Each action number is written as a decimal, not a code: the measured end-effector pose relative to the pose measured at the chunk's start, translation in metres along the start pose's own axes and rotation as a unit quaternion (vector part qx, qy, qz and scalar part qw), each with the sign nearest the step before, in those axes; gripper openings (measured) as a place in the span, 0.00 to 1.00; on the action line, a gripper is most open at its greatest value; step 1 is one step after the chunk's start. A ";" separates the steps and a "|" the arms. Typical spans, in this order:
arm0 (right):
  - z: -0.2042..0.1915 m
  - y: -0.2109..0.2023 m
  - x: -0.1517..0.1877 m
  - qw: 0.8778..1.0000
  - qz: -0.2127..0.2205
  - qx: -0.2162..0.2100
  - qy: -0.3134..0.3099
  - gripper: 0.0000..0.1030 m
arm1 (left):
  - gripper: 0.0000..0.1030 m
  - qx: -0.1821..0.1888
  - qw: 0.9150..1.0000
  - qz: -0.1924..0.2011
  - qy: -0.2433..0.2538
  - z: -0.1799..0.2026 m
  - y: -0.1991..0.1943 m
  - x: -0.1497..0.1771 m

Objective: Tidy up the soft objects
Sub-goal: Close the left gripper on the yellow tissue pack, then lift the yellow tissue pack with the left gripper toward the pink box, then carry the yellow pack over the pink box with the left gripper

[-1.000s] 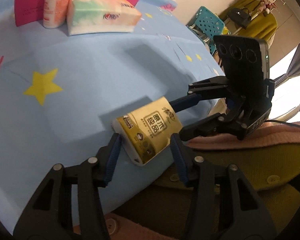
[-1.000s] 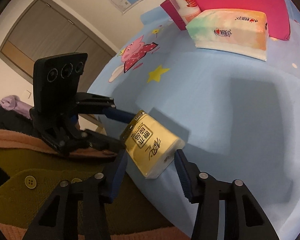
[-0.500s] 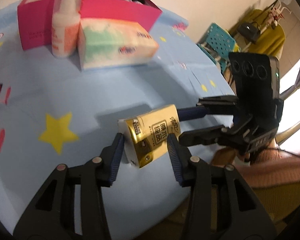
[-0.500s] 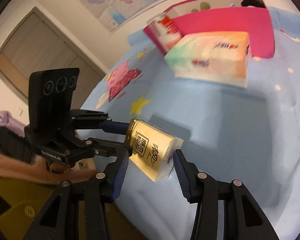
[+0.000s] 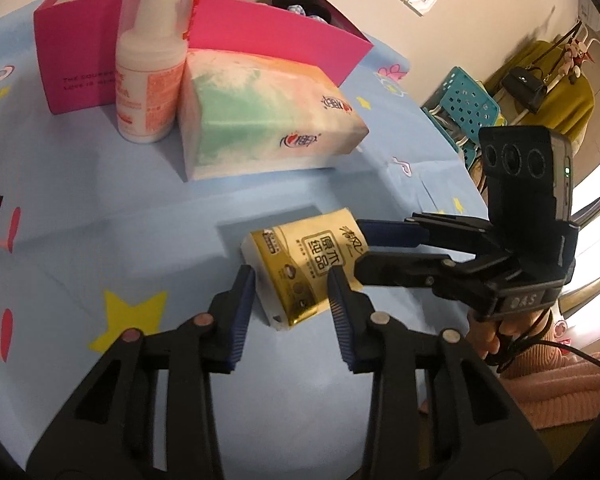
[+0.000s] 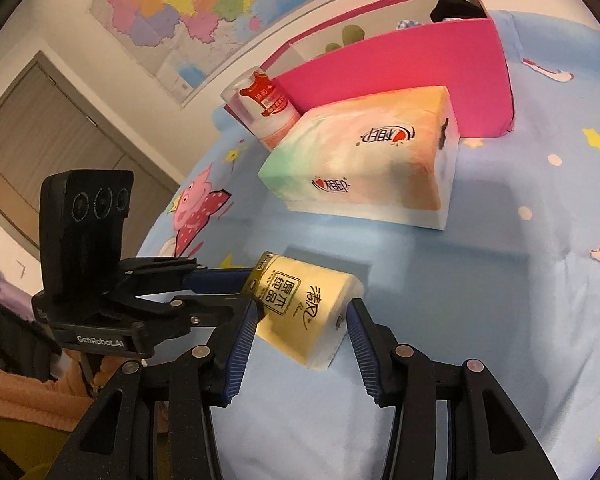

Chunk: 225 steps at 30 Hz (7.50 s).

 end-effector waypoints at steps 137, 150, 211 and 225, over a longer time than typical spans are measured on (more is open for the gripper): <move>-0.023 -0.061 -0.099 0.987 0.137 0.020 -0.085 0.41 | 0.38 -0.032 0.991 0.109 0.069 0.030 -0.051 -0.107; -0.027 -0.062 -0.108 0.985 0.143 0.023 -0.094 0.41 | 0.38 -0.037 0.990 0.114 0.070 0.028 -0.051 -0.114; -0.022 -0.064 -0.141 0.980 0.168 0.026 -0.104 0.42 | 0.38 -0.046 0.989 0.127 0.066 0.023 -0.049 -0.147; -0.019 -0.065 -0.147 0.979 0.173 0.027 -0.101 0.42 | 0.38 -0.048 0.988 0.129 0.069 0.021 -0.046 -0.153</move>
Point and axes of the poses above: each gripper's, at about its wrist camera, not at the fingertips, and y roughly the way its jaws point, z to its right, x to its underside, the point moved 1 cm from there along y, roughly the way its jaws point
